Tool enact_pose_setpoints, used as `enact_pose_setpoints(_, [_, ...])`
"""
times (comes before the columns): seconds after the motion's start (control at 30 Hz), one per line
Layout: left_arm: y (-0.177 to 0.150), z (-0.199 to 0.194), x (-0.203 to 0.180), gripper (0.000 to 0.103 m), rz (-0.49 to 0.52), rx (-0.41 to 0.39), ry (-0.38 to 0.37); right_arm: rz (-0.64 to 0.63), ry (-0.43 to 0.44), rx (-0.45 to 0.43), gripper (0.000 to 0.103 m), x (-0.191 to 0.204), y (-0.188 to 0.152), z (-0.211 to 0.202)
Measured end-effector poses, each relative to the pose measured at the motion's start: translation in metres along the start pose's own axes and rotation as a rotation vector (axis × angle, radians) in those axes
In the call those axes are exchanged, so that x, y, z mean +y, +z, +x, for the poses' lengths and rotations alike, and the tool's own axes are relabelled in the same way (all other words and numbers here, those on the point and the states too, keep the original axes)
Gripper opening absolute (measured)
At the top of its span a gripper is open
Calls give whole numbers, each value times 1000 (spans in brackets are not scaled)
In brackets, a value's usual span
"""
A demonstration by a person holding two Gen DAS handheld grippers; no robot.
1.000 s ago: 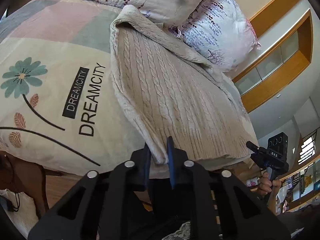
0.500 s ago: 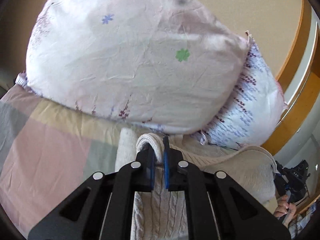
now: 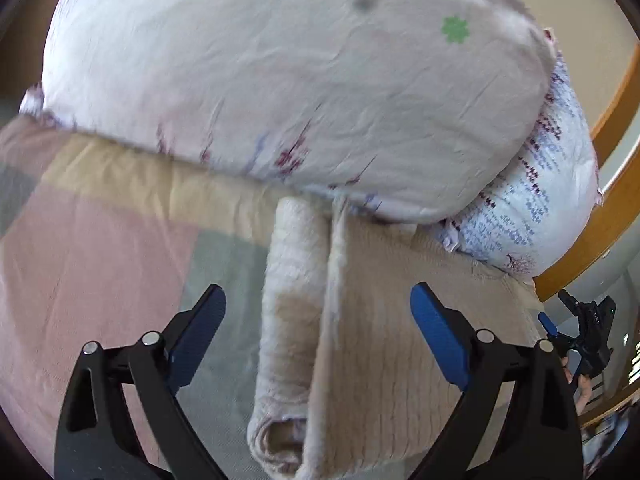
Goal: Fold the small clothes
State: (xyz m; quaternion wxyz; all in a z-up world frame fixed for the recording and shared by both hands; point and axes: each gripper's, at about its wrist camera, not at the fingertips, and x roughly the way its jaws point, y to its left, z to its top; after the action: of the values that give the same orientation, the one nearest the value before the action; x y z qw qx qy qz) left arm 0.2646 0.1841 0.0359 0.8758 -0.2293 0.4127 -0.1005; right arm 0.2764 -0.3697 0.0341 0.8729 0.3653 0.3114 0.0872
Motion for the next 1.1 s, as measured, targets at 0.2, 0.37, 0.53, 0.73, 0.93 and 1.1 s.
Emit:
enact_pose_setpoints(0.2, [-23,24,11,52,-105,96,-134,47,4,80,88,-19,-11,-10])
enact_pose_setpoints(0.37, [-26,35,14,16,-305,101,-280,42,16,115,88,-24,-18,-11])
enact_pose_setpoints(0.53, [-9,16,-70,14,-214,21,-455,9,16,82,88,-36,-10,-36])
enact_pose_setpoints(0.73, [-23,93,-245,20,-113,168,-820,8,-21,7,88,-49,5,-53])
enact_pose_setpoints(0.93, [-37,121,-267,72,-227,251,-925,96,3,139,93,-79,31,-37])
enact_pose_setpoints(1.1, [-28,78,-207,89,-57,109,-472,119,85,279,96,-83,45,-12])
